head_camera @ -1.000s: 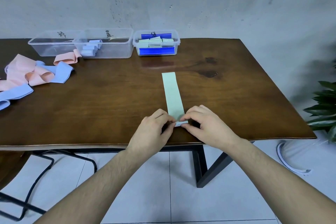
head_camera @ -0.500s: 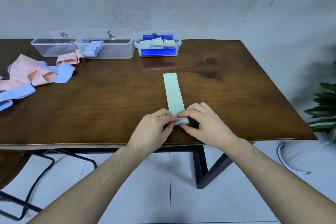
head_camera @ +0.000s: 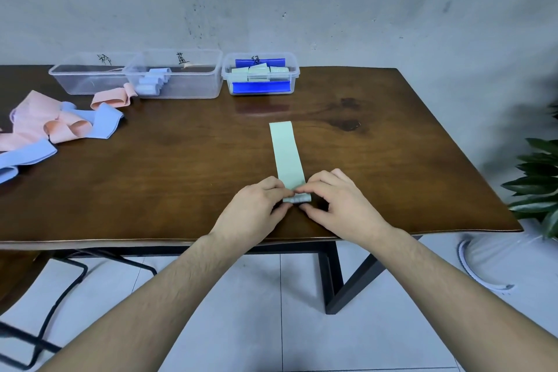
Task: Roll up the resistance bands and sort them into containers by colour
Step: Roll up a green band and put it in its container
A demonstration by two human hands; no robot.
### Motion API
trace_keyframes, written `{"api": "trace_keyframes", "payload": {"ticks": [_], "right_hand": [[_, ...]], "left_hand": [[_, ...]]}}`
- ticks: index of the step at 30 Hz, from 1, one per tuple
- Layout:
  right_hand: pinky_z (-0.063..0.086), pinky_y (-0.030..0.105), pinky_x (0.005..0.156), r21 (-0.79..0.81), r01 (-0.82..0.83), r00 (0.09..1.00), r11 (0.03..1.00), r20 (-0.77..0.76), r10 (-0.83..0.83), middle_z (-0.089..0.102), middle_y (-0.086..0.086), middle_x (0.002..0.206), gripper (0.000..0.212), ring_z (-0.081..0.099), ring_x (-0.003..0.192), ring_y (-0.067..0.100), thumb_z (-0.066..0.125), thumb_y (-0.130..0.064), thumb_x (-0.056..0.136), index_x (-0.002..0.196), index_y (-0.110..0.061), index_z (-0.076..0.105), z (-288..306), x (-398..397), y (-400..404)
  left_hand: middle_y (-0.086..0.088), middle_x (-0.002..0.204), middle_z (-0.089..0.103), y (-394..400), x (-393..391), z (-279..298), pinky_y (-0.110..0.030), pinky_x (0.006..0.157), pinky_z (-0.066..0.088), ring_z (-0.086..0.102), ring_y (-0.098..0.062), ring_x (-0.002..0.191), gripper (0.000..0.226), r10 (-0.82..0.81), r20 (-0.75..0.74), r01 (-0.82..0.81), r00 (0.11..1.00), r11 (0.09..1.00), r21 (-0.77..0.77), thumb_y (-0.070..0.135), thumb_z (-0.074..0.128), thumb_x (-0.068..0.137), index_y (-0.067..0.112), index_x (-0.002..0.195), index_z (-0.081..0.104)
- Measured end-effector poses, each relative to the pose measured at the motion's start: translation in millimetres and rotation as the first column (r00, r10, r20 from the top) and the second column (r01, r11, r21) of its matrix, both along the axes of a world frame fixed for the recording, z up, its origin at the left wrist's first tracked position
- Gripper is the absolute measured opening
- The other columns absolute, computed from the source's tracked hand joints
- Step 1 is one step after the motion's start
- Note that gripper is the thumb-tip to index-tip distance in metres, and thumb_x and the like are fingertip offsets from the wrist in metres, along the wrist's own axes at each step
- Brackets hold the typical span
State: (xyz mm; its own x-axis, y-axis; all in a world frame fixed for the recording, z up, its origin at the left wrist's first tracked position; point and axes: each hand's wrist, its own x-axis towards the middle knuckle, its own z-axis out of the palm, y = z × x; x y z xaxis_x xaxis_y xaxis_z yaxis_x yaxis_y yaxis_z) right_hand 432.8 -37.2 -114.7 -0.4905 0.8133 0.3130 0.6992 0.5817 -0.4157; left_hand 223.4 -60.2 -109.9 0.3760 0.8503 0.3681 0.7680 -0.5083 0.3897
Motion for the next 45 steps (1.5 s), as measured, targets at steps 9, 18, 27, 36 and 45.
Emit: {"api": "trace_keyframes", "payload": {"ticks": [9,18,27,36,45], "right_hand": [[0.045,0.032,0.091,-0.017,-0.015,0.999,1.0,0.04,0.016,0.059,-0.017,0.106,0.021,0.045,0.095,0.006,0.063,-0.031,0.098,0.117,-0.027,0.071,7,-1,-3],[0.038,0.017,0.087,-0.029,-0.026,0.999,0.999,0.033,0.027,0.061,-0.018,0.106,0.022,0.044,0.095,0.001,0.065,-0.028,0.097,0.118,-0.026,0.072,3,10,-26],[0.036,0.012,0.08,-0.065,0.021,0.998,0.998,-0.062,-0.025,0.059,-0.022,0.11,0.024,0.046,0.103,0.005,0.068,-0.029,0.094,0.118,-0.033,0.069,1,10,-24],[0.045,0.028,0.092,-0.08,-0.03,0.997,0.996,-0.07,0.025,0.059,-0.022,0.11,0.022,0.051,0.101,0.003,0.072,-0.026,0.092,0.113,-0.032,0.072,0,9,-17],[0.042,0.022,0.092,-0.068,-0.024,0.997,0.997,-0.074,0.019,0.058,-0.023,0.109,0.023,0.05,0.098,0.004,0.071,-0.03,0.092,0.115,-0.031,0.072,-2,9,-13]], "left_hand": [[0.006,0.094,0.07,0,-4,-5,-0.002,0.078,0.033,0.053,-0.008,0.083,0.016,0.003,0.067,-0.006,0.998,0.999,0.037,0.012,0.078,0.083,0.016,0.097,0.076],[0.01,0.095,0.071,-21,-1,-9,-0.008,0.077,0.032,0.047,-0.003,0.082,0.016,-0.044,0.051,0.041,0.998,0.997,0.058,0.018,0.079,0.083,0.018,0.099,0.074],[0.008,0.1,0.063,-21,0,-10,-0.011,0.077,0.041,0.045,0.003,0.08,0.017,-0.016,0.099,0.013,0.995,0.999,0.032,0.021,0.072,0.09,0.015,0.106,0.073],[0.009,0.103,0.06,-20,1,-7,0.003,0.072,0.031,0.046,0.019,0.08,0.022,0.017,0.125,-0.014,0.992,1.0,-0.023,0.023,0.069,0.093,0.015,0.113,0.072],[0.007,0.1,0.063,-13,3,-14,-0.005,0.076,0.033,0.039,0.004,0.079,0.018,0.014,0.118,-0.017,0.993,1.0,0.024,0.016,0.075,0.087,0.017,0.105,0.073]]}}
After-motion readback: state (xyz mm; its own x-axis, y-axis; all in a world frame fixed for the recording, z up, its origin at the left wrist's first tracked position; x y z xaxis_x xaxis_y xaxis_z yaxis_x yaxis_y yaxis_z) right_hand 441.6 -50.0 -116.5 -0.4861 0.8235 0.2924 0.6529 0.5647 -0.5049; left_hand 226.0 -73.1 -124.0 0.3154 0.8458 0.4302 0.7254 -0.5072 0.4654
